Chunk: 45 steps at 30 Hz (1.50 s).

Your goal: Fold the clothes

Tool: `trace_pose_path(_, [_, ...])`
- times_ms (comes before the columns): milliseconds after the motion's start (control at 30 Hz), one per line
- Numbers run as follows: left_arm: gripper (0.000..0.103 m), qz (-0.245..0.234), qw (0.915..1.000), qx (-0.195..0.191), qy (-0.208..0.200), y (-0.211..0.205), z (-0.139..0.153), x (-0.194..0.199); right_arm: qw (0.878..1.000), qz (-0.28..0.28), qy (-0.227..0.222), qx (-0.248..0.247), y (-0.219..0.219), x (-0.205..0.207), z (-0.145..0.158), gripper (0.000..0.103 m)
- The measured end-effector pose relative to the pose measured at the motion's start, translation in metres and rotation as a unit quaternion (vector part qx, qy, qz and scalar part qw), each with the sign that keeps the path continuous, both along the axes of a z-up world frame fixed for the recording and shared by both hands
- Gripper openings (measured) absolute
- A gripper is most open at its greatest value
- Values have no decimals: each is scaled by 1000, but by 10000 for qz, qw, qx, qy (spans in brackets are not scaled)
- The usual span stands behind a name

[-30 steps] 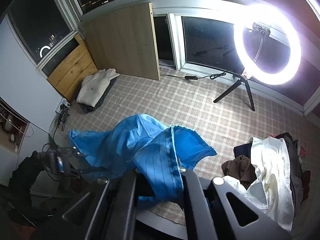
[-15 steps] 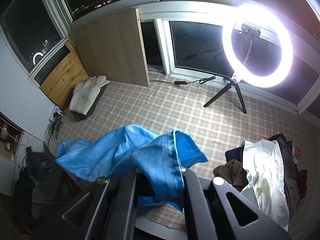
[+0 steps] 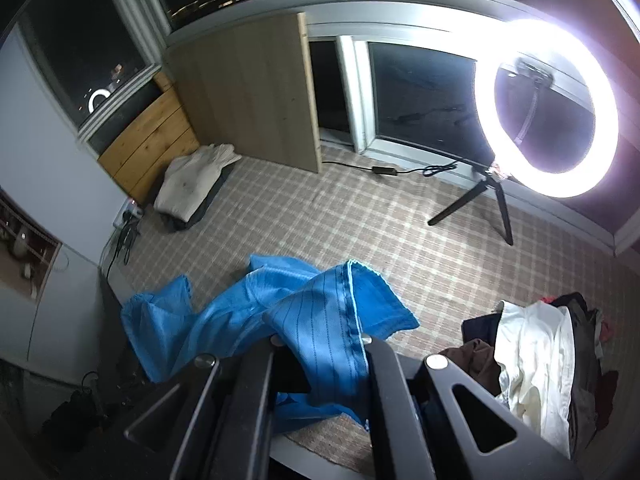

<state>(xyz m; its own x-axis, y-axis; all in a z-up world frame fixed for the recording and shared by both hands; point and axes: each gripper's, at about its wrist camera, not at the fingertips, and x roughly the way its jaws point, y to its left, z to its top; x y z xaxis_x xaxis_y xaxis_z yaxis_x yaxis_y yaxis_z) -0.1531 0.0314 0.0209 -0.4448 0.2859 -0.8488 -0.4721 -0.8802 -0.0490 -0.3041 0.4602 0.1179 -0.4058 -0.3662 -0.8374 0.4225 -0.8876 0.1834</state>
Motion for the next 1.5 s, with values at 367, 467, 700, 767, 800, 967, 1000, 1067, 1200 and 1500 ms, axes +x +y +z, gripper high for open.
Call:
trace_pose_path(367, [49,-528,9859,-1382,786,84,-41,-25,9997,242,-28,5,-13,-8,6,2])
trace_pose_path(467, [2,-431,9912,-1210,311,82,-56,-48,9997,238,6,65,-13,-5,9,2])
trace_pose_path(700, [0,412,9941,-709,717,1,30,-89,9989,-99,424,173,0,-5,32,2])
trace_pose_path(767, [0,884,9878,-511,1175,-45,91,-110,9976,-219,639,179,1,-5,47,2])
trace_pose_path(800, [0,1009,9826,-601,1438,-55,115,-117,9967,-275,753,160,2,-4,56,2])
trace_pose_path(967, [0,1207,9416,-1094,2948,-97,264,-141,9856,-606,1576,-37,-8,17,140,2])
trace_pose_path(1000, [0,1179,9324,-1175,3208,-101,291,-143,9816,-683,1781,-68,-12,25,161,2])
trace_pose_path(1067, [1,1064,9136,-1405,3664,-103,334,-138,9715,-825,2216,-172,-18,47,206,2])
trace_pose_path(1200, [1,825,8766,-1450,4513,-112,403,-114,9444,-1109,3073,-379,-32,96,295,2])
trace_pose_path(1500, [1,283,8992,-884,4275,-143,438,-135,9394,-1832,2812,702,-98,112,352,2])
